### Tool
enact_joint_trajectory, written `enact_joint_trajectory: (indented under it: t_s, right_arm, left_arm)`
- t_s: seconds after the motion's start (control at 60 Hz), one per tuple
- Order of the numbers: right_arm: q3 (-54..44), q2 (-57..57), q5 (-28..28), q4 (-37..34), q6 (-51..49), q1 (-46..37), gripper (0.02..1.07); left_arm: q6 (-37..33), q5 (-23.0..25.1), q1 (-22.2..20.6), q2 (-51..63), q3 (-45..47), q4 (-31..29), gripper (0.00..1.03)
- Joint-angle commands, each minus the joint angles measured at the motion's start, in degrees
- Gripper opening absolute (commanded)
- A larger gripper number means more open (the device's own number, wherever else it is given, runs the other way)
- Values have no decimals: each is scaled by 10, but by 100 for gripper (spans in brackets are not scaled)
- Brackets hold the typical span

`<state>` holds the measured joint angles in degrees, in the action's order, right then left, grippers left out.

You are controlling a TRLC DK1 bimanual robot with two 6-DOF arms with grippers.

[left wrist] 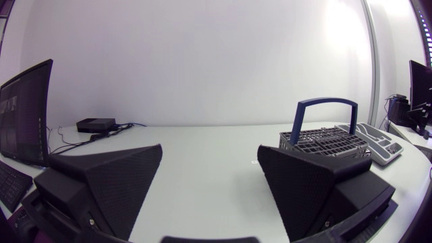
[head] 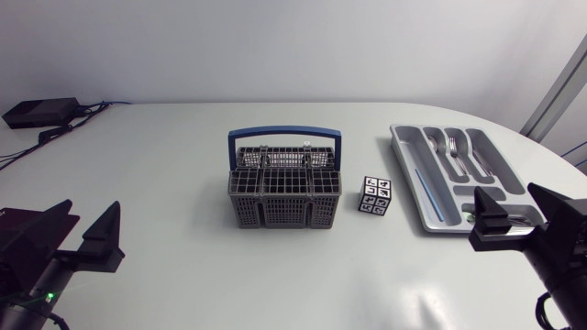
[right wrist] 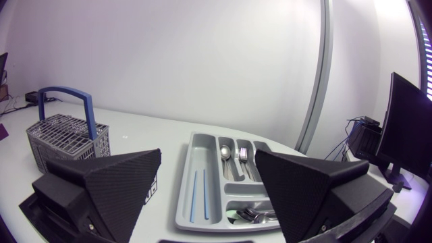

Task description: Transfer all utensils from the basket to the drawer tray.

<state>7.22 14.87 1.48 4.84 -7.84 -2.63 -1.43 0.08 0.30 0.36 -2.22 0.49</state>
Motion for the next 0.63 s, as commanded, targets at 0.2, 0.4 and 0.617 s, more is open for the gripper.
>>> enact_joint_trajectory:
  t_s: [0.2,0.4,0.617]
  right_arm:
    - [-48,-88,-9,-30,51,17,102]
    - [-71,-146,-14,-48,77,26,102]
    - [-72,-149,-15,-48,78,26,102]
  left_arm:
    - [14,-1,-3,-4,22,-5,99]
    - [14,-1,-3,-4,22,-5,99]
    - [14,-1,-3,-4,22,-5,99]
